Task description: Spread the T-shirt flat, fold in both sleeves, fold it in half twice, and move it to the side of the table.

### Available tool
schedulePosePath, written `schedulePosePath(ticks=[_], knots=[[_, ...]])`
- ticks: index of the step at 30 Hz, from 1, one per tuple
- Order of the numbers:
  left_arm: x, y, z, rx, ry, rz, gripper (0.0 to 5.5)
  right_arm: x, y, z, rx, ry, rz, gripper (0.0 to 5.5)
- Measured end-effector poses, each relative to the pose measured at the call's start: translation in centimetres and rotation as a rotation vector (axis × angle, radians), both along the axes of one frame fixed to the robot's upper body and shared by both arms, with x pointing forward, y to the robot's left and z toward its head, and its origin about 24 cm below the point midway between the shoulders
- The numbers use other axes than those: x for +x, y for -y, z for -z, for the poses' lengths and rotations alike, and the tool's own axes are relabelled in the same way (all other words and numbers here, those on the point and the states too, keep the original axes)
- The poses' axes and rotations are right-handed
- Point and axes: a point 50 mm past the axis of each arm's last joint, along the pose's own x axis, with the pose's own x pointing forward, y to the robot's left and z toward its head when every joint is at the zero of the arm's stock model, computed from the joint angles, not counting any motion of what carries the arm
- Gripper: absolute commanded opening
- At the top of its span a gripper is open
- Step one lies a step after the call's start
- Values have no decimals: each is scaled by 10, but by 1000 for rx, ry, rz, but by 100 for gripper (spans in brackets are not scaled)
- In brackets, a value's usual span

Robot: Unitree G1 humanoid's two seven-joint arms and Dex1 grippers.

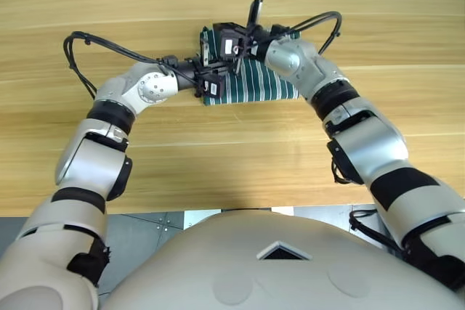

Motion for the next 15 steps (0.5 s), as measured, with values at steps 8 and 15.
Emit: schedulePosePath(ticks=[8,15], knots=[[-10,-18,-1,98,36,50,0,-3,7,22,-79,-200,12,2],[-13,-22,-3,76,31,31,0,-9,19,38,-143,-324,3,2]])
